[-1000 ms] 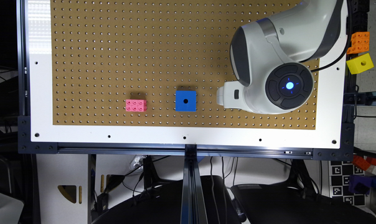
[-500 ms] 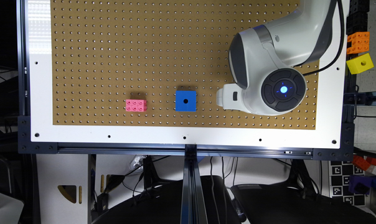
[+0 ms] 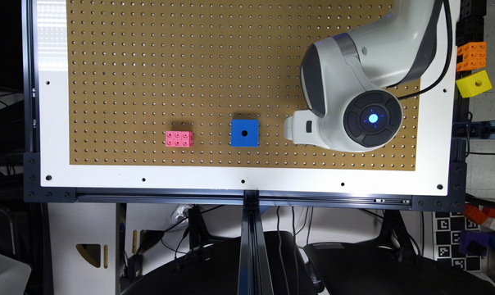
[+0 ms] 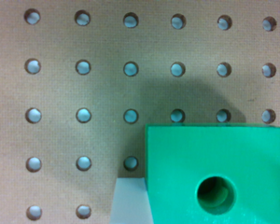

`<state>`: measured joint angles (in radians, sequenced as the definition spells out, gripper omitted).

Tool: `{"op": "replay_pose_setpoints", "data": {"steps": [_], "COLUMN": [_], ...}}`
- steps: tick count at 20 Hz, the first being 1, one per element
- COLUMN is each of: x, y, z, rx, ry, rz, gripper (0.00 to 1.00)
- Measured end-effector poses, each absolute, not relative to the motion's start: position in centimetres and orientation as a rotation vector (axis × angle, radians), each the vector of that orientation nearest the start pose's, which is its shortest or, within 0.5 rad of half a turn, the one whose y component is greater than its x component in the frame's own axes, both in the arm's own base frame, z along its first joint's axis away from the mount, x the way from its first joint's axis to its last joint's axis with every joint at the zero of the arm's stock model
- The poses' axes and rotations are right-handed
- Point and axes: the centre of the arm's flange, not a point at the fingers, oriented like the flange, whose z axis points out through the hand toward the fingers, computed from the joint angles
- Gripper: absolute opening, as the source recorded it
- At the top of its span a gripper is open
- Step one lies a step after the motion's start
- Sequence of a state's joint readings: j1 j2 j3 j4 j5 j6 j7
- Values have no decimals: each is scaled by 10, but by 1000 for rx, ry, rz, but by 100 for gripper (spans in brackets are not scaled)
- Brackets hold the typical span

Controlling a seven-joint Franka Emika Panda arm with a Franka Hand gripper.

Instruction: Pick up green block.

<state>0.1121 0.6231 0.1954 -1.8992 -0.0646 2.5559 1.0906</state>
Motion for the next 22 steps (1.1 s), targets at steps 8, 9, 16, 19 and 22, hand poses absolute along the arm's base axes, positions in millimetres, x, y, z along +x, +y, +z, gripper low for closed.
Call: {"op": "replay_pose_setpoints", "data": {"steps": [8,9,16,19,22], "x": [608,608,607,607,605], "y": [186,186,187,187,188], "z": [221,224,253,266,286], "rx": [-2853,-2855,-2863,-2865,-2871], "ry": [1146,1146,1145,1144,1145], "rz": [17,17,7,-3,-9], "gripper": [0,0,0,0,0]}}
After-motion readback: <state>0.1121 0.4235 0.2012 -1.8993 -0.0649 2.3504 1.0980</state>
